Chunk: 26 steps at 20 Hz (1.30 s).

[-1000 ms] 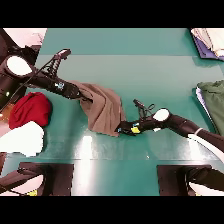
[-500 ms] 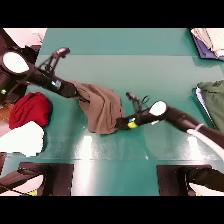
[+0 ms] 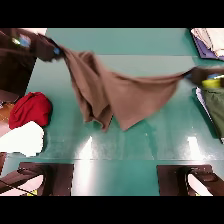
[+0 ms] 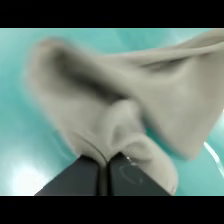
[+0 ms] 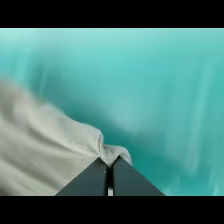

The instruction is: Fold the shirts.

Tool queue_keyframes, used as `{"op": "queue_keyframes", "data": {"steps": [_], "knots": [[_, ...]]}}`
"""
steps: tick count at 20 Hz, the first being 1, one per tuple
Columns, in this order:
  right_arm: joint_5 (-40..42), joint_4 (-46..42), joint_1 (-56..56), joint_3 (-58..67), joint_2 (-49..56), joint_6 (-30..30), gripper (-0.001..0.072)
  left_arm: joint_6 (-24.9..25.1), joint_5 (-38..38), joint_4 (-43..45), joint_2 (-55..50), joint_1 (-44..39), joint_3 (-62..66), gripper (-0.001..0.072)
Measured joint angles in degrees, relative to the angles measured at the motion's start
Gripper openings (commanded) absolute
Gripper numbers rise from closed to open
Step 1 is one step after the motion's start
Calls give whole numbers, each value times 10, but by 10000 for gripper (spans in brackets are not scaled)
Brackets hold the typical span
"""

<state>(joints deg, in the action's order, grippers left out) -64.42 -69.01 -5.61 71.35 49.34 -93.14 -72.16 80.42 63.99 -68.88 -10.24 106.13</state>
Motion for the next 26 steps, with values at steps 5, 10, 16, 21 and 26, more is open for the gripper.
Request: {"op": "queue_keyframes", "data": {"steps": [5,10,16,21,26], "knots": [[-17,-21,179,116,-70,25,18,-1,3,-15,12,0,109,34],[-38,-25,266,219,-92,49,17,-1,-26,-39,62,0,134,34],[-84,-19,284,285,-61,55,18,0,-48,-34,115,0,118,34],[-210,-3,193,296,63,53,18,-6,6,-10,80,0,-58,35],[-271,-2,61,299,232,54,18,6,-7,19,-34,1,-220,35]]}}
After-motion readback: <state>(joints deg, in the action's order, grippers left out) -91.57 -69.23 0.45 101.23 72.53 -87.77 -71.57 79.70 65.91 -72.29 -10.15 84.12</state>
